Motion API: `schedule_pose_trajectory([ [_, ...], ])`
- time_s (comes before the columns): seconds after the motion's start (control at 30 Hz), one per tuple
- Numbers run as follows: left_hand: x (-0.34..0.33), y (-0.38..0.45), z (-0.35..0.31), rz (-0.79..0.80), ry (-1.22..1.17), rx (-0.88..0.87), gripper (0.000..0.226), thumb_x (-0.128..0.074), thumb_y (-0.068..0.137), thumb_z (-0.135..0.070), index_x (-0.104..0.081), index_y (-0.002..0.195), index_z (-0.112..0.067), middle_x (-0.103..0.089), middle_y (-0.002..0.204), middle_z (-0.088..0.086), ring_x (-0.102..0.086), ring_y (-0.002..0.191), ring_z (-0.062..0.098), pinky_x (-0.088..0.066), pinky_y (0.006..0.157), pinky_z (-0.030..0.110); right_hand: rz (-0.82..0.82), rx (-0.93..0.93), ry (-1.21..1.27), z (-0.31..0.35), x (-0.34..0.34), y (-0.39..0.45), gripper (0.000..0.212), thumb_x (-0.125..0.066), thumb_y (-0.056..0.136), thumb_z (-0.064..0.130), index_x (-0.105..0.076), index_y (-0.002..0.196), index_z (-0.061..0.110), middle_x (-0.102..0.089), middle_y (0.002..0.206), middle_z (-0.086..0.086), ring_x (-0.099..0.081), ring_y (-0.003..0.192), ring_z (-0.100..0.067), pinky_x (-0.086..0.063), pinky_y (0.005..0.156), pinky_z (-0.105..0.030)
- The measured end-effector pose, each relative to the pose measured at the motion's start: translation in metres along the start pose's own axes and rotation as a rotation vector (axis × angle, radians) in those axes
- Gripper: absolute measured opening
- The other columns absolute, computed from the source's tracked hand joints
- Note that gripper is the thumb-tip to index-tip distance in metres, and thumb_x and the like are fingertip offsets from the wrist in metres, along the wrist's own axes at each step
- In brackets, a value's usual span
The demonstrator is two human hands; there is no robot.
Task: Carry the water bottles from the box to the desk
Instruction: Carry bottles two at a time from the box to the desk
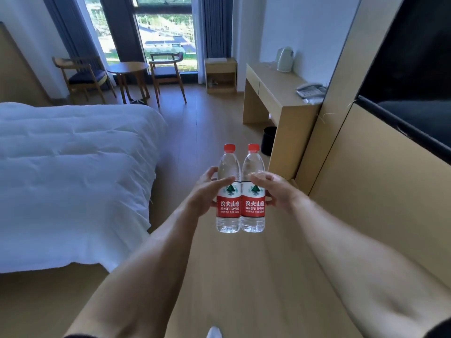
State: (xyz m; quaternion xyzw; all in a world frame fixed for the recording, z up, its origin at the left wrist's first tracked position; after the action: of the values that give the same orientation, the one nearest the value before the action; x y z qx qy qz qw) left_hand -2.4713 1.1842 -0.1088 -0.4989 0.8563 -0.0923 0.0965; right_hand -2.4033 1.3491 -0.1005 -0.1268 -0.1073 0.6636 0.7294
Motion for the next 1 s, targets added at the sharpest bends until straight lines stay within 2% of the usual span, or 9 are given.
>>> schedule_pose_trajectory([
  [0.1, 0.023, 0.061, -0.031, 0.025, -0.01, -0.008, 0.063, -0.08, 0.084, -0.028, -0.047, 0.138, -0.024, -0.066, 0.125, 0.015, -0.071, 0.105, 0.037, -0.054, 0.092, 0.065, -0.031, 0.022, -0.003, 0.036, 0.004, 0.058, 0.049, -0.073, 0.087, 0.041, -0.058, 0.127, 0.019, -0.071, 0.118, -0.008, -0.068, 0.108, -0.028, -0.052, 0.098, -0.048],
  [0.33, 0.058, 0.188, -0.081, 0.045, 0.008, -0.022, 0.062, -0.079, 0.085, -0.029, -0.047, 0.137, -0.025, -0.065, 0.124, 0.015, -0.07, 0.105, 0.036, -0.053, 0.094, 0.063, -0.073, 0.043, 0.005, 0.09, 0.026, 0.184, 0.053, -0.076, 0.085, 0.04, -0.057, 0.13, 0.017, -0.071, 0.12, -0.009, -0.068, 0.107, -0.029, -0.052, 0.092, -0.046],
  [0.47, 0.076, 0.261, -0.098, 0.043, 0.026, -0.034, 0.058, -0.078, 0.086, -0.028, -0.047, 0.135, -0.026, -0.065, 0.124, 0.014, -0.07, 0.106, 0.036, -0.053, 0.094, 0.062, -0.066, 0.055, 0.007, 0.112, 0.041, 0.26, 0.06, -0.079, 0.08, 0.042, -0.056, 0.131, 0.018, -0.071, 0.118, -0.009, -0.068, 0.108, -0.031, -0.051, 0.099, -0.052],
  [0.63, 0.1, 0.366, -0.119, 0.024, 0.047, -0.049, 0.056, -0.078, 0.087, -0.03, -0.047, 0.133, -0.029, -0.065, 0.124, 0.013, -0.071, 0.105, 0.034, -0.055, 0.092, 0.059, -0.029, 0.067, 0.033, 0.139, 0.062, 0.37, 0.062, -0.08, 0.078, 0.041, -0.057, 0.13, 0.018, -0.072, 0.117, -0.009, -0.068, 0.108, -0.03, -0.05, 0.1, -0.053],
  [0.77, 0.123, 0.46, -0.14, -0.037, 0.03, -0.038, 0.058, -0.08, 0.084, -0.034, -0.047, 0.132, -0.034, -0.064, 0.121, 0.003, -0.071, 0.102, 0.026, -0.06, 0.08, 0.048, 0.033, 0.063, 0.02, 0.169, 0.08, 0.467, 0.065, -0.08, 0.076, 0.045, -0.056, 0.131, 0.019, -0.072, 0.118, -0.007, -0.069, 0.108, -0.029, -0.05, 0.101, -0.056],
  [0.9, 0.134, 0.548, -0.168, -0.061, 0.023, -0.033, 0.061, -0.082, 0.081, -0.036, -0.046, 0.13, -0.037, -0.065, 0.115, -0.005, -0.073, 0.091, 0.016, -0.061, 0.065, 0.036, 0.061, 0.056, 0.034, 0.203, 0.105, 0.553, 0.06, -0.078, 0.08, 0.044, -0.057, 0.13, 0.018, -0.072, 0.118, -0.008, -0.069, 0.109, -0.03, -0.049, 0.101, -0.056],
  [1.0, 0.142, 0.608, -0.186, -0.071, 0.015, -0.034, 0.064, -0.083, 0.08, -0.037, -0.045, 0.132, -0.038, -0.064, 0.114, -0.006, -0.072, 0.093, 0.016, -0.061, 0.064, 0.035, 0.063, 0.057, 0.032, 0.225, 0.124, 0.608, 0.062, -0.079, 0.079, 0.044, -0.056, 0.131, 0.018, -0.071, 0.119, -0.008, -0.068, 0.11, -0.031, -0.049, 0.101, -0.057],
])
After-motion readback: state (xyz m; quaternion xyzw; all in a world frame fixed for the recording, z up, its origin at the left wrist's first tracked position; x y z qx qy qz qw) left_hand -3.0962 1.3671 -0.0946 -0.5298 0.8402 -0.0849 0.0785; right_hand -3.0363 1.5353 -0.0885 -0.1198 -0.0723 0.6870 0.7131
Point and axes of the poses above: each hand's wrist, its own y-axis towards the middle knuckle, its own x-axis out of the back of the hand, z = x × y, the point moved 10 cm from there along y, towards the middle knuckle
